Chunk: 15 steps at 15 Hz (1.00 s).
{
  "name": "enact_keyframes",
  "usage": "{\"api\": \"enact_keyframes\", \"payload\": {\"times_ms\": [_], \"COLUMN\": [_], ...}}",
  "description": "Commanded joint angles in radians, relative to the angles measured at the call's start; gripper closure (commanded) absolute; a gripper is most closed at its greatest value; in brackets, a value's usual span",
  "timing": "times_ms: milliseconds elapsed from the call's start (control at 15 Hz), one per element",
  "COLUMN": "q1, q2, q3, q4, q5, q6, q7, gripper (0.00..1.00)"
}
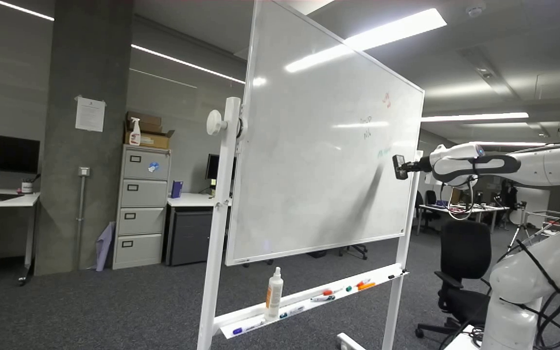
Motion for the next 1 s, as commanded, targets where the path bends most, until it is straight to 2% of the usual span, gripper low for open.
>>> {"api": "enact_keyframes", "payload": {"times_ms": [0, 533, 933], "q1": [0.029, 0.158, 0.22], "q2": [-0.001, 0.013, 0.071], "q3": [-0.008, -0.068, -0.108], "q4": [-0.008, 0.02, 0.027], "q5": [0.015, 0.005, -0.024], "q6": [0.09, 0.161, 0.342], "q7": [-0.005, -0.021, 0.003], "gripper": [0.69, 0.69, 0.69]}}
